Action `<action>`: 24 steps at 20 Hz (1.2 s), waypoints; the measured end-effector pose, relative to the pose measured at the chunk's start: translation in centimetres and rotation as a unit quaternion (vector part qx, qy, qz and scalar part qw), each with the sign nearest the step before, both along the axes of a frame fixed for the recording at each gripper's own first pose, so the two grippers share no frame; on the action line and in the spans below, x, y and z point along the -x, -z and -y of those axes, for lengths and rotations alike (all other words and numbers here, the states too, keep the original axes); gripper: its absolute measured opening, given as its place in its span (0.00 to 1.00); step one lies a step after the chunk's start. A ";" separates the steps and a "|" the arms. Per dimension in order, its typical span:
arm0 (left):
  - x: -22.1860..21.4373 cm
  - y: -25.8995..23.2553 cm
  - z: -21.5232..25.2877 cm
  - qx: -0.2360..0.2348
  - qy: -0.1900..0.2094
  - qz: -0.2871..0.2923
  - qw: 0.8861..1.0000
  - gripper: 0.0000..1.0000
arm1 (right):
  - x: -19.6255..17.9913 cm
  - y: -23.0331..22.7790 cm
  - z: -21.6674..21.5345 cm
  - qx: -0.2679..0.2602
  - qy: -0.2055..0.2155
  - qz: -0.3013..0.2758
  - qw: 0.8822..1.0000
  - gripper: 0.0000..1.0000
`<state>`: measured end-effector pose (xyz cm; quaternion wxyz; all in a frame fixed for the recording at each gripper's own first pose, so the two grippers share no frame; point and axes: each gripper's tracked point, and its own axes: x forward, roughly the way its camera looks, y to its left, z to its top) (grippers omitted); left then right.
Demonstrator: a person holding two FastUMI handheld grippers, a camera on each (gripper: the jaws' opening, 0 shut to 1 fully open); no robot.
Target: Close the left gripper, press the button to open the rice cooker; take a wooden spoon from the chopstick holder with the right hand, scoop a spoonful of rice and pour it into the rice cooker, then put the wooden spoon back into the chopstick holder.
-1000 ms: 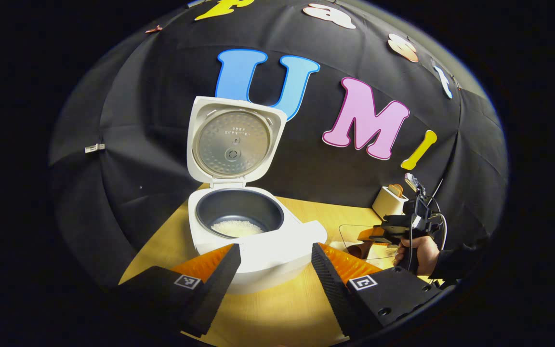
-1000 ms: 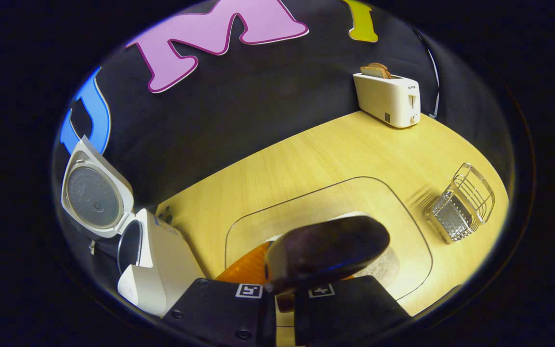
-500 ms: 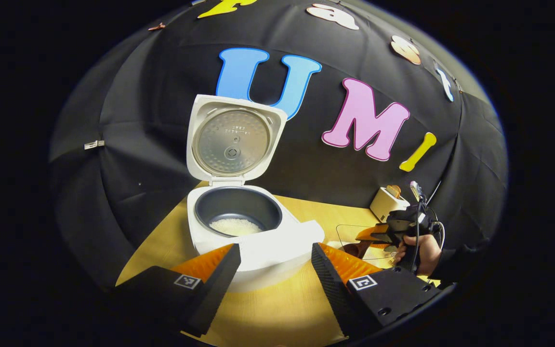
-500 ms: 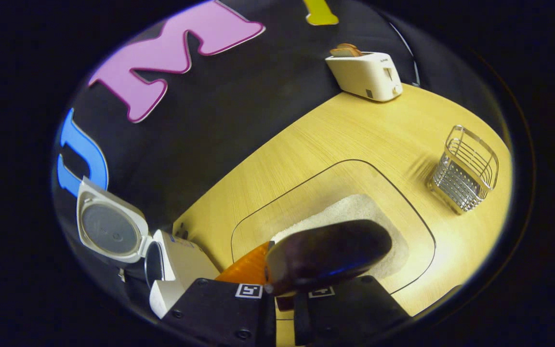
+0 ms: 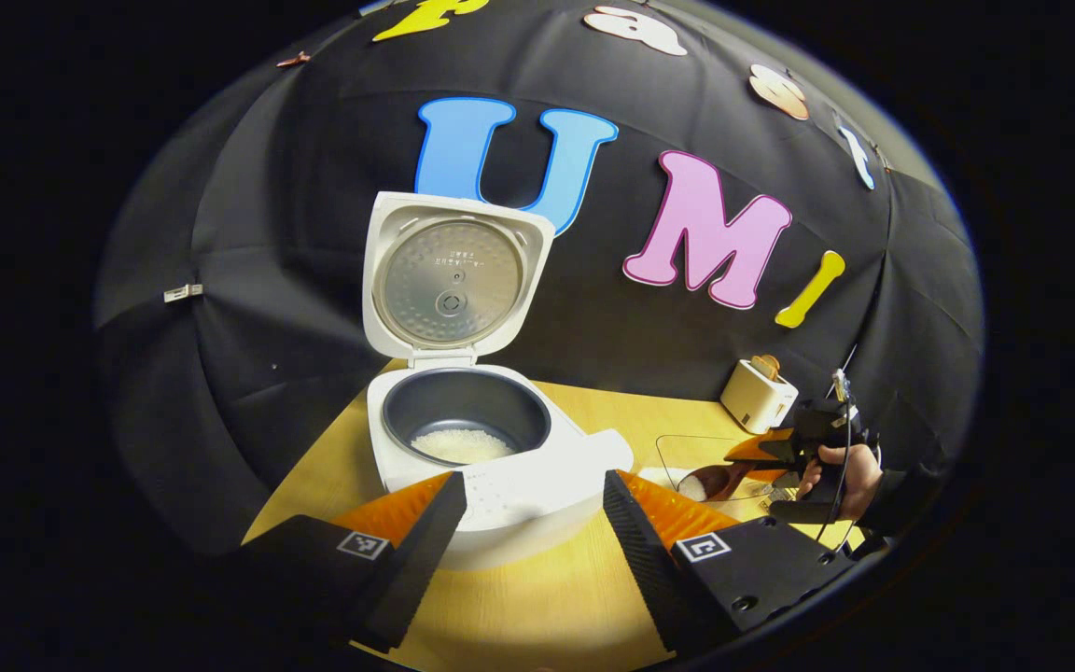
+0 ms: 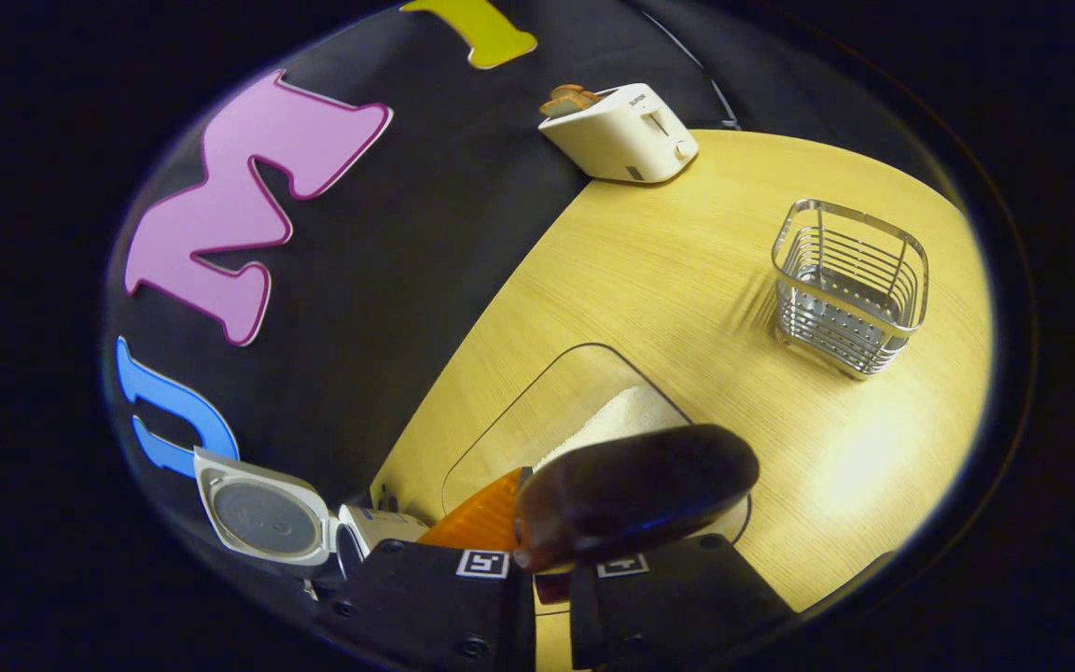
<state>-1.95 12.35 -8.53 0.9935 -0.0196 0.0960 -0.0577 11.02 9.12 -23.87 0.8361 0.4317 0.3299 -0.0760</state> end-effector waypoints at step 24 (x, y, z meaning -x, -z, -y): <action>2.7 -1.1 -4.6 0.008 -0.055 0.018 0.998 0.92 | -3.0 -14.2 -13.3 -0.079 -0.109 0.073 0.988 0.07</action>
